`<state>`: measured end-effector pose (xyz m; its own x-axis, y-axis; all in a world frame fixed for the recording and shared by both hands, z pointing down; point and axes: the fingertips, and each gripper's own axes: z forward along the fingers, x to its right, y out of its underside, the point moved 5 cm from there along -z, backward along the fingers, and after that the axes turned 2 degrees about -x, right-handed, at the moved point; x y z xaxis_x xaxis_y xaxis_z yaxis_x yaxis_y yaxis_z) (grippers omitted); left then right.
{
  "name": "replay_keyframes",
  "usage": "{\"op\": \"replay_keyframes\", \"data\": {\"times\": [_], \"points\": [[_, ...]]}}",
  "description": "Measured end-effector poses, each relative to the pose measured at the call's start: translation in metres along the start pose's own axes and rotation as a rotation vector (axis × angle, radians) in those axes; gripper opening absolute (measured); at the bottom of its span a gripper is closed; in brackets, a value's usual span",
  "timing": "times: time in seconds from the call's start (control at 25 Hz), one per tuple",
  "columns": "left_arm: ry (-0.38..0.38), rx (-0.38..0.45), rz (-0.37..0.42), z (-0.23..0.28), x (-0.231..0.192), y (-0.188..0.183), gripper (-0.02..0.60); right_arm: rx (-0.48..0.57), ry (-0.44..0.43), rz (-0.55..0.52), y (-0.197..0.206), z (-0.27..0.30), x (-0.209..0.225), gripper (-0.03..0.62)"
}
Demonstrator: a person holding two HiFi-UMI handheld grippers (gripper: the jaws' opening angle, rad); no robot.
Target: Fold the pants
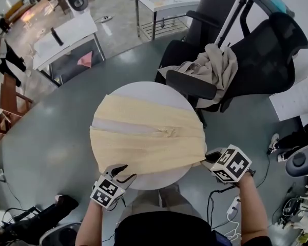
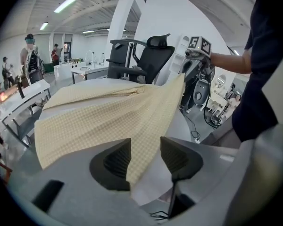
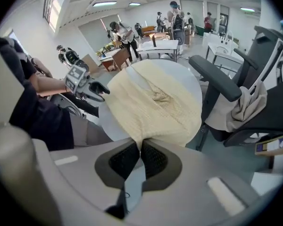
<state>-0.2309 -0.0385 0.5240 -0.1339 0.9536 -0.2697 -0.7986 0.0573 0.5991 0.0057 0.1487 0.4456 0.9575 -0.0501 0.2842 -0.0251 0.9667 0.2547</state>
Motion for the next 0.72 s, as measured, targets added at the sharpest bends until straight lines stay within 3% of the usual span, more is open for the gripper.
{"op": "replay_keyframes", "data": {"times": [0.16,0.28,0.44,0.6,0.72], "points": [[-0.034,0.032,-0.011,-0.008,-0.002,0.012,0.209,0.041,-0.021,0.051,-0.029,-0.019,0.003,0.008],[-0.083,0.026,0.032,-0.005,-0.005,0.024,0.210,0.024,0.001,0.056,-0.041,-0.030,0.007,0.008],[-0.202,0.027,0.084,-0.012,-0.018,0.039,0.216,0.012,0.004,0.059,-0.052,-0.044,0.004,0.008],[-0.284,0.019,0.068,-0.019,-0.036,0.045,0.218,0.033,-0.005,0.072,-0.057,-0.057,0.002,0.008],[-0.324,0.000,0.069,-0.021,-0.046,0.050,0.159,0.054,-0.004,0.081,-0.061,-0.066,0.000,0.008]]}}
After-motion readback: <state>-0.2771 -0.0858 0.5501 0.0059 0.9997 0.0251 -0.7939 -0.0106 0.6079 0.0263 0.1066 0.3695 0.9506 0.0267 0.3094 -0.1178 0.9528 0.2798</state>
